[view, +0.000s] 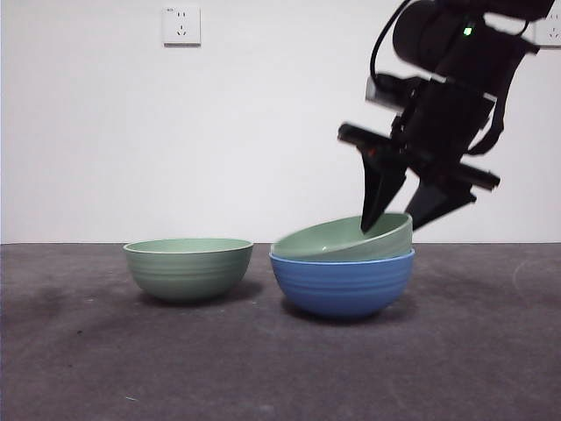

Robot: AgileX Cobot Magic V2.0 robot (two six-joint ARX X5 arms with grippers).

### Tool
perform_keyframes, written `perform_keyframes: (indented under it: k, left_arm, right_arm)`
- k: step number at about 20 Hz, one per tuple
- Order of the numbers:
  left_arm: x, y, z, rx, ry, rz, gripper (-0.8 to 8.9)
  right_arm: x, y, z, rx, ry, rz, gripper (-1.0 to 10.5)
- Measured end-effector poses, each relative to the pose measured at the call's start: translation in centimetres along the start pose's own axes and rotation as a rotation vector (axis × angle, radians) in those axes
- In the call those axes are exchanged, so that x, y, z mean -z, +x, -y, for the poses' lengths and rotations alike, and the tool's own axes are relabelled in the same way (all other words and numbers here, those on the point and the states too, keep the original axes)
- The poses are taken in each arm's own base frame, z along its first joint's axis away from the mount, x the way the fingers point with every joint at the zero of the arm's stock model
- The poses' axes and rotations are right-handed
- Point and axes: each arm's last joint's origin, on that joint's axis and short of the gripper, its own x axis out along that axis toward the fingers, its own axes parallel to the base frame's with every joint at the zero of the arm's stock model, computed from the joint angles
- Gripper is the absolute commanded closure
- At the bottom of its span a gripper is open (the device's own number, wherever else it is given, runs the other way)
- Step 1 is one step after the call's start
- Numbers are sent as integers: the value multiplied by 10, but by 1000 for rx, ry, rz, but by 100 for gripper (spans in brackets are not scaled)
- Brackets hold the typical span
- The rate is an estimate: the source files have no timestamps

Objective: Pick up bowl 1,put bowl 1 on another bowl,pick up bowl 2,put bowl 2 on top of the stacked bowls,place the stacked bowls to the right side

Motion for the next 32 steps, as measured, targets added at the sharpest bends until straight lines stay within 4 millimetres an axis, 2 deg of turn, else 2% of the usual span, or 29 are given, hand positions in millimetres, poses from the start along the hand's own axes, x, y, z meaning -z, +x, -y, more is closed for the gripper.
perform_keyframes:
  k: [4,7,12,16,21,25,27,28,32]
  left_arm:
    - [-5,9,-7,1,-7,-10,243]
    - [-11,23,-15,-8,-6,-26,243]
    - [-27,66,-33,-66,-15,-46,243]
    - [-37,110,-53,-116,-55,-38,243]
    - [-41,160,-78,-133,-134,-115,243]
    - [-54,189,-90,-188,-134,-148,252]
    - [-51,200,-97,-204,-155,-179,255]
    - [-47,204,-99,-217,-166,-195,294]
    - [-43,207,-102,-233,-182,-222,550]
  right_arm:
    - [-7,-33,-6,-17,-16,100,749]
    - [-9,-67,-12,-31,-30,194,749]
    - [2,-134,-20,-41,-50,314,749]
    - [21,-168,-21,2,-55,324,749]
    - [41,-187,-21,11,-52,270,749]
    - [48,-193,-21,15,-48,244,752]
    - [50,-195,-21,15,-48,244,752]
    - [50,-196,-21,15,-49,247,752]
    - [50,-196,-21,15,-49,247,753]
